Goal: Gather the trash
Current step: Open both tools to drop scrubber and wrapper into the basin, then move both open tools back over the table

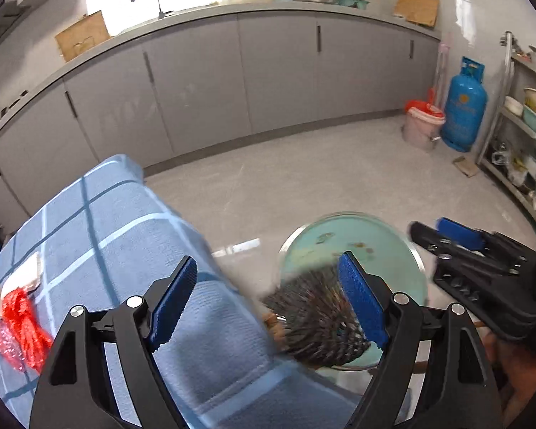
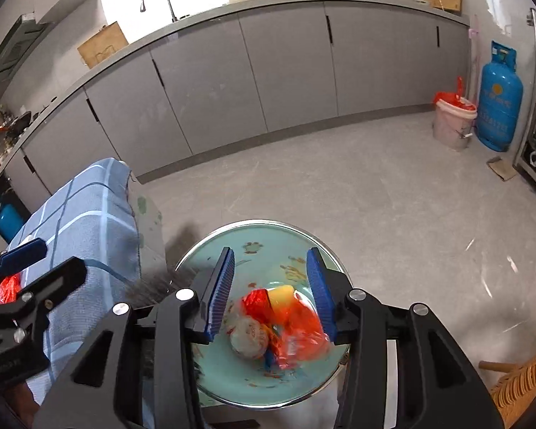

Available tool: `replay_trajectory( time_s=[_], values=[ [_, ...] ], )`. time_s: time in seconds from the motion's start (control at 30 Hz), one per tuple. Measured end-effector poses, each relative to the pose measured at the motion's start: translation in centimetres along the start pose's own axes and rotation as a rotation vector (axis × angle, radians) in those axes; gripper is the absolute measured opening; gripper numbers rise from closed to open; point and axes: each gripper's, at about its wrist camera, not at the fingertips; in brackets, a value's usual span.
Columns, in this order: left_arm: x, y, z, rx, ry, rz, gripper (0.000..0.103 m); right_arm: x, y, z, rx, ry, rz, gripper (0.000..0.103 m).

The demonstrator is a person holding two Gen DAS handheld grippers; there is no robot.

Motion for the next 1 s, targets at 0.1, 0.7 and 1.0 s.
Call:
replay_trajectory(
  time_s=[0.1, 0.7, 1.0],
  values=[
    [0.2, 0.4, -1.2, 0.025, -0.003, -0.012, 0.084, 0.1, 0.7, 0.5, -0.021, 0.001, -0.012, 0.049],
    [7.0, 3.4, -7.2, 0.086, -0.139, 0.044, 0.089, 2.2, 4.2, -4.2, 0.039, -0.088, -0.069, 0.055],
    [9.9, 7.1, -12.3, 0.177, -0.229, 0.025, 0.089, 3.3, 5.2, -9.9, 0.129, -0.151, -0.075, 0.056]
  ],
)
Point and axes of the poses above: each gripper's, at about its wrist camera, not at the fingertips, and x roughly against the way its jaws point, z to its right, y to its underside, and after that the axes turned 12 degrees about -x, right-handed
